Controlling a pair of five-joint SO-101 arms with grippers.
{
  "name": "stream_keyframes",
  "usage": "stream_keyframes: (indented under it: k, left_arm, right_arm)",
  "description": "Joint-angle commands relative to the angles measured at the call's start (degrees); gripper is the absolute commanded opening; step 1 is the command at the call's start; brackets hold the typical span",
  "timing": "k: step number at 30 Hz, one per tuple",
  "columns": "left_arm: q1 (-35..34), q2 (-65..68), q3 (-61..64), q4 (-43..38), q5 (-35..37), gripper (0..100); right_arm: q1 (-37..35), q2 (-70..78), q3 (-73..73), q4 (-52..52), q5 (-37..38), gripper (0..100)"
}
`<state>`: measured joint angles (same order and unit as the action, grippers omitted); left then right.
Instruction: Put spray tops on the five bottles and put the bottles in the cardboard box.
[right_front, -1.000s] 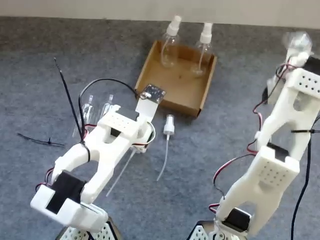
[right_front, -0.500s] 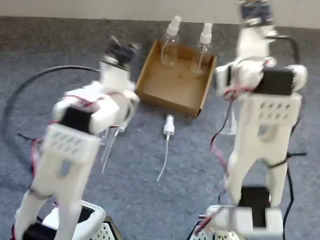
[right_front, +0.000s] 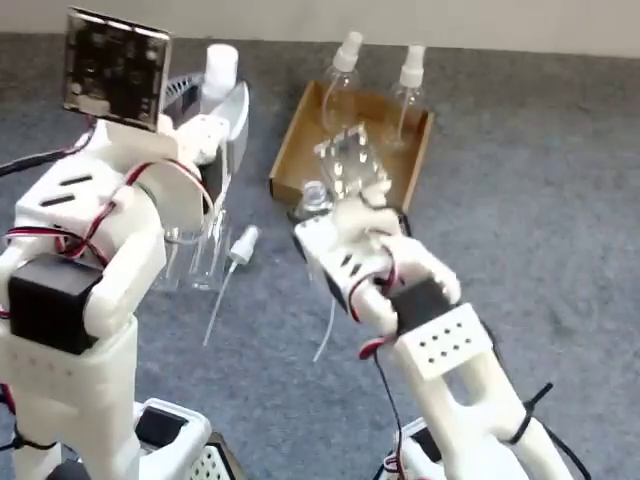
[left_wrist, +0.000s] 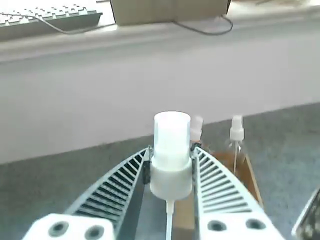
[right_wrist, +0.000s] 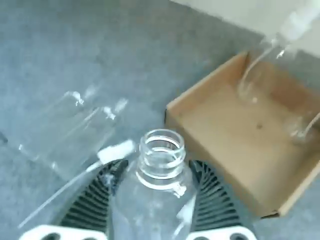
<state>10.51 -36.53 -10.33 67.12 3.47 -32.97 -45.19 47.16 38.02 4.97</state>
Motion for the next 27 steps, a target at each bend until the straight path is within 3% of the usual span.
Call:
stream_keyframes:
  k: [1,7,14,19,27]
  left_arm:
    - [2.51,-0.57,-1.98,-5.19,0.97,5]
    - [11.12,-1.1,0.66,-9.93,0.53,5]
    - [12.09,-1.1,0.84,-13.63,0.97,5]
    - [12.53,-1.1,2.77,-17.32,0.97,5]
    - [17.54,-1.1,17.36,-32.18,-0.97,5]
  right_arm:
    - [-3.74,-5.14,4.79,-2.68,-0.09,0.4]
    - [-4.62,-14.37,7.69,-8.84,-0.53,0.4]
    - [-3.74,-25.89,25.27,-23.43,-1.76,0.4]
    - [-3.74,-31.08,30.64,-23.87,-3.34,0.4]
    - [-3.65,-31.78,30.9,-23.87,-3.34,0.4]
